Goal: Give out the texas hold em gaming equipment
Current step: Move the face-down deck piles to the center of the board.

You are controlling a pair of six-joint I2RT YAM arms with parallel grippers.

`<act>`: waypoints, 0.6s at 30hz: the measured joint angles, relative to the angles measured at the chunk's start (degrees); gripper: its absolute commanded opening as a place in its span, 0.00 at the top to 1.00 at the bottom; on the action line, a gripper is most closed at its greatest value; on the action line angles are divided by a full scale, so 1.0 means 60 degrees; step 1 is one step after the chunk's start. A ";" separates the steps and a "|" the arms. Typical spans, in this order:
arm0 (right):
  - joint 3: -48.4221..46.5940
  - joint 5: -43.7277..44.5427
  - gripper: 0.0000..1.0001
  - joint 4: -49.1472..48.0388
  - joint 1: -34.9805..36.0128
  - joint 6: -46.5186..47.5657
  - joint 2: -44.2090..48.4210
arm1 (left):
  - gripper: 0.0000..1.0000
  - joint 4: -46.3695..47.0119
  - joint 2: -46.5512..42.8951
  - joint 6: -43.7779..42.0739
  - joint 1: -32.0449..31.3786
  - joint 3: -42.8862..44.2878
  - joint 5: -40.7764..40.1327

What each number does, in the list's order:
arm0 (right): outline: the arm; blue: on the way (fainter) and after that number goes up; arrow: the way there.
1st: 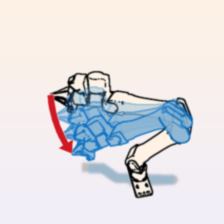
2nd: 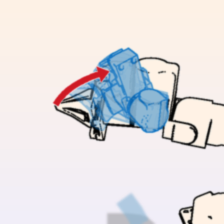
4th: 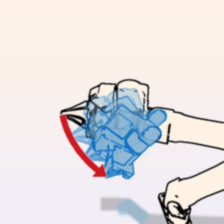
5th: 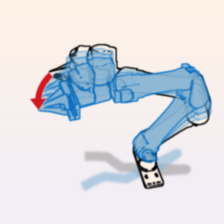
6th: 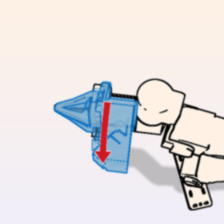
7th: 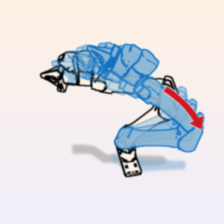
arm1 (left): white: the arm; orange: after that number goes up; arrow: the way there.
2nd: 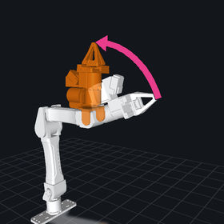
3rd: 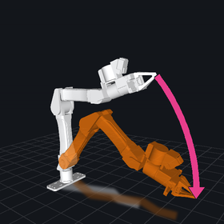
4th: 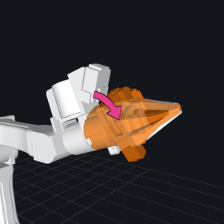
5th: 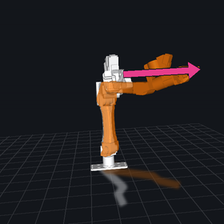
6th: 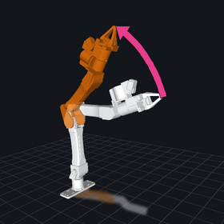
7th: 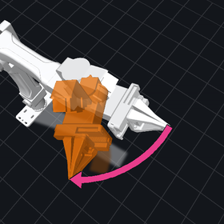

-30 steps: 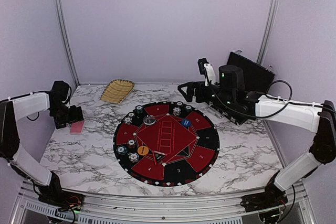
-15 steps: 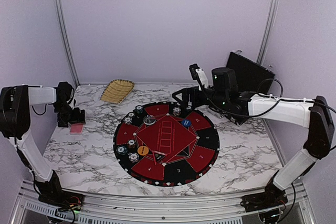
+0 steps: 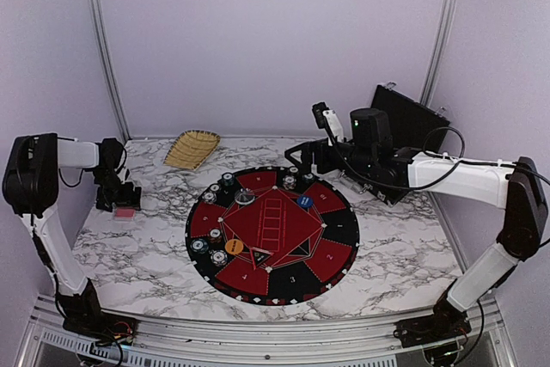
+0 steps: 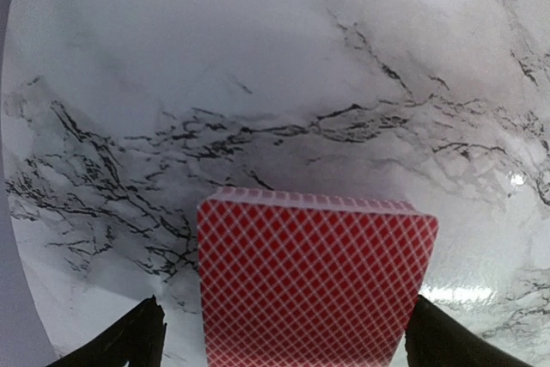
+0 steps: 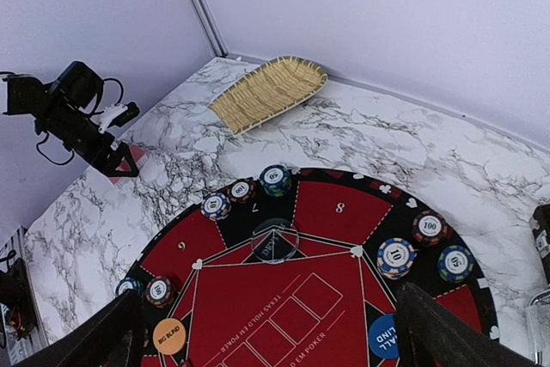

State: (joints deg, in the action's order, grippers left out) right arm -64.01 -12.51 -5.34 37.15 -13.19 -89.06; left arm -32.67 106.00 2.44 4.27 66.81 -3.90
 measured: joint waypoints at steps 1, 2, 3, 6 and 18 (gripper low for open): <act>0.0000 -0.0022 0.02 0.0000 -0.0011 0.0000 0.0000 | 0.03 -0.0004 0.0080 -0.0018 -0.0029 0.0000 -0.0007; 0.0000 -0.0040 0.01 0.0000 -0.0018 0.0000 0.0000 | 0.03 -0.0015 0.0124 -0.0055 -0.0040 0.0058 0.0000; 0.0000 -0.0058 0.01 0.0000 -0.0033 0.0004 0.0000 | 0.04 -0.0018 0.0160 -0.0069 -0.0080 0.0109 -0.0055; 0.0000 -0.0095 0.02 0.0000 -0.0062 0.0004 0.0000 | 0.11 -0.0022 0.0248 -0.0095 -0.0229 0.0237 -0.0219; 0.0000 -0.0331 0.01 0.0000 -0.0080 0.0007 0.0000 | 0.42 -0.0004 0.0280 -0.0058 -0.0339 0.0240 -0.0222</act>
State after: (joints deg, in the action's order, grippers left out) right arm -64.01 -14.50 -5.34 36.67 -13.15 -89.06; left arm -32.69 107.68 2.09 2.24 68.25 -5.23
